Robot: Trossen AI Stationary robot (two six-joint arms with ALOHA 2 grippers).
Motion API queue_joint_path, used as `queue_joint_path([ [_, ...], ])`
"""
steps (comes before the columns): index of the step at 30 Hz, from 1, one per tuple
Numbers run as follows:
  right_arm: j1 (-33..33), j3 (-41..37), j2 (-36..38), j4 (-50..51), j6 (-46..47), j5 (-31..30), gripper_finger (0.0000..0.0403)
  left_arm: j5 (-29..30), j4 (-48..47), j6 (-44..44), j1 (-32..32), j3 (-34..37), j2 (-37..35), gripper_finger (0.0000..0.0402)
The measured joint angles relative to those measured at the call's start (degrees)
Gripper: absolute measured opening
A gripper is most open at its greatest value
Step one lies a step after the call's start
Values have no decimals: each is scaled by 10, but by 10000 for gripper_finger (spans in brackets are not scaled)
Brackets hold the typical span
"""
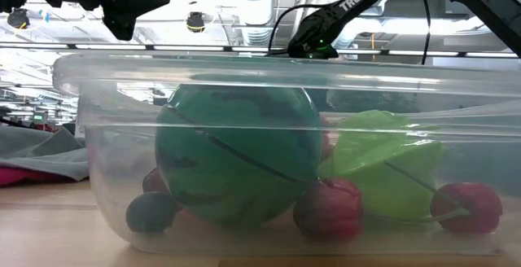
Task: Pick and placing Produce into tupperware
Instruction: Put the corn into the transparent bin
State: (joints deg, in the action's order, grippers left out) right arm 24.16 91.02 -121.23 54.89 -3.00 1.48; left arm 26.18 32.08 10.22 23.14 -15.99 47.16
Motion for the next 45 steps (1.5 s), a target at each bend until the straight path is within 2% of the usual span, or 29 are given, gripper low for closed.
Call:
queue_joint_path([
  [5,0,0,0,-1,1,2,136,0,0,0,0,0,0,201],
  [10,0,0,0,-3,3,39,136,-3,9,1,0,0,0,201],
  [18,4,0,0,-4,-10,11,136,-19,17,1,0,0,0,201],
  [28,17,-5,0,-10,-9,5,139,-19,17,1,0,0,0,201],
  [37,30,-5,0,-12,-6,44,139,-19,17,3,0,0,0,201],
  [45,29,-2,-24,-16,1,40,139,-19,17,5,0,0,0,201],
])
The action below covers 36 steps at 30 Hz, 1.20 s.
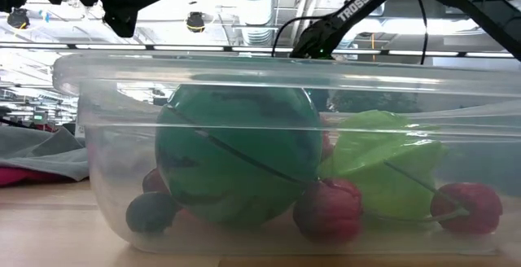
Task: Pick and placing Produce into tupperware
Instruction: Put the corn into the transparent bin
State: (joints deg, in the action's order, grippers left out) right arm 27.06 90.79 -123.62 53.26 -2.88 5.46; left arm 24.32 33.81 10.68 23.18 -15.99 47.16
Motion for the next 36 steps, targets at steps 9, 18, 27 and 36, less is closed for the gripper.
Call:
queue_joint_path([
  [9,-12,9,-39,17,-20,-27,134,0,0,0,0,0,0,201],
  [18,-27,50,-34,56,-16,-22,24,0,-1,1,0,0,0,201],
  [27,-93,73,-21,94,29,-23,37,-7,-3,6,0,0,0,201],
  [36,-247,74,32,112,100,-39,38,-15,-6,11,0,0,0,201],
])
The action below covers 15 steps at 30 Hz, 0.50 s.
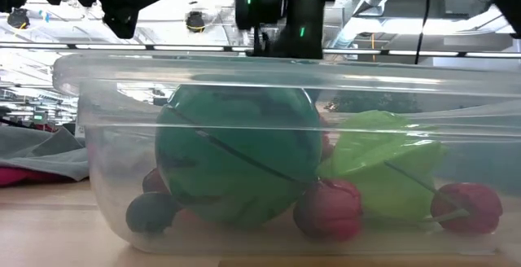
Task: Pick and placing Produce into tupperware
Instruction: Put the corn into the transparent bin
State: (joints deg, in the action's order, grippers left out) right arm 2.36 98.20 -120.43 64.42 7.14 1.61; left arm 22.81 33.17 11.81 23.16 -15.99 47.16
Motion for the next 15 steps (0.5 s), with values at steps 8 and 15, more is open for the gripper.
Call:
queue_joint_path([
  [8,-168,0,56,-65,122,-29,28,0,6,-1,0,0,0,201],
  [15,-277,1,57,-155,223,-29,45,14,22,-13,0,0,0,201],
])
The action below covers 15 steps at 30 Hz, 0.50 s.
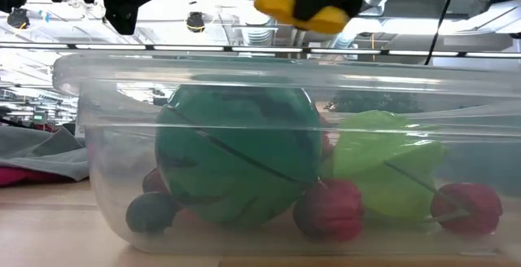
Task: Pick and placing Produce into tupperware
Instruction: Put the corn into the transparent bin
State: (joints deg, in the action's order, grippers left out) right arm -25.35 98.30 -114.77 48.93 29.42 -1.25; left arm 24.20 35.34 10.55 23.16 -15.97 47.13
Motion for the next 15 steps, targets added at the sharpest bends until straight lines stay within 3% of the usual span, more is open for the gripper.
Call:
queue_joint_path([
  [7,-49,-5,-7,-22,75,-16,52,3,22,-4,0,0,0,201],
  [15,-49,-39,-8,-38,107,-18,77,3,28,-4,0,0,0,201],
])
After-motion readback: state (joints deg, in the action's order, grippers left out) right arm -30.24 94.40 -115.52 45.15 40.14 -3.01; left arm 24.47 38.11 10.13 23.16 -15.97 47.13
